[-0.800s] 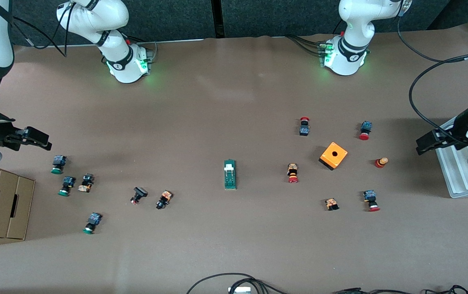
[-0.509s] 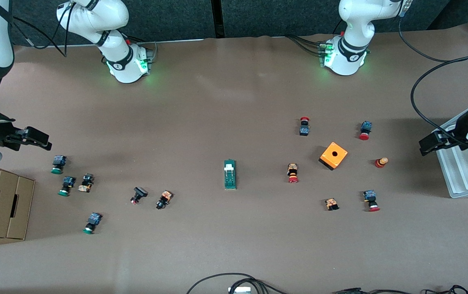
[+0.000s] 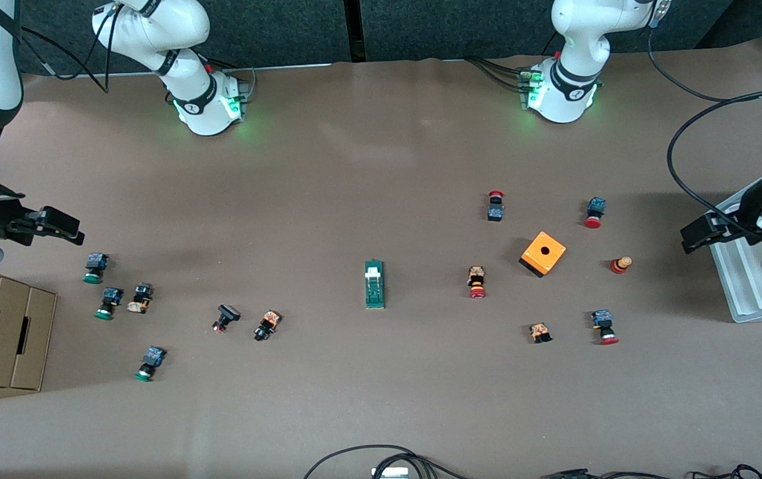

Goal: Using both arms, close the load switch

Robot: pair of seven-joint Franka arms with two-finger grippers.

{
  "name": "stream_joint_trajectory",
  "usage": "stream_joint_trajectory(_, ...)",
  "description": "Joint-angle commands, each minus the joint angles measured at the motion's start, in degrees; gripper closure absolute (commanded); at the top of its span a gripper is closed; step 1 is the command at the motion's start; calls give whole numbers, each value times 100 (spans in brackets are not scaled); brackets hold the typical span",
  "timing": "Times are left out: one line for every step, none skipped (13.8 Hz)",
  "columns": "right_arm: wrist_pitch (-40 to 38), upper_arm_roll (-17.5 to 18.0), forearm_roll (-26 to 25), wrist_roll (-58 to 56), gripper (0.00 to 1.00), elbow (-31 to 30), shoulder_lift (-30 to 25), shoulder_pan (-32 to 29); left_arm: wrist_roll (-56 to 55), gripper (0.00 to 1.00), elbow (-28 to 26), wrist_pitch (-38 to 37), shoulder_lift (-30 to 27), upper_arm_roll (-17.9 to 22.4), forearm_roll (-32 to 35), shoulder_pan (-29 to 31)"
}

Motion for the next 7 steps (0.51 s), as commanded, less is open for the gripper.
stream_joint_trajectory(21,-13,-124,-16,1,86,37,30,14,0,54,-96,1,-30,-155,2)
stream_joint_trajectory(21,-13,-97,28,1,147,37,30,5,0,54,-96,45,-56,-120,-58)
stream_joint_trajectory(21,-13,-97,28,1,217,63,30,23,0,63,-61,176,-56,-68,-198)
stream_joint_trajectory(21,-13,-97,20,1,218,81,22,23,0,71,-69,212,-56,-6,-322)
stream_joint_trajectory(-5,-21,-88,2,1,218,81,-5,32,0,63,-70,221,-56,90,-436)
stream_joint_trajectory(-5,-39,-106,28,1,227,81,-22,40,0,54,-78,230,-56,195,-585)
stream_joint_trajectory(-14,-65,-71,46,1,253,20,-40,40,0,54,-78,291,-56,283,-717)
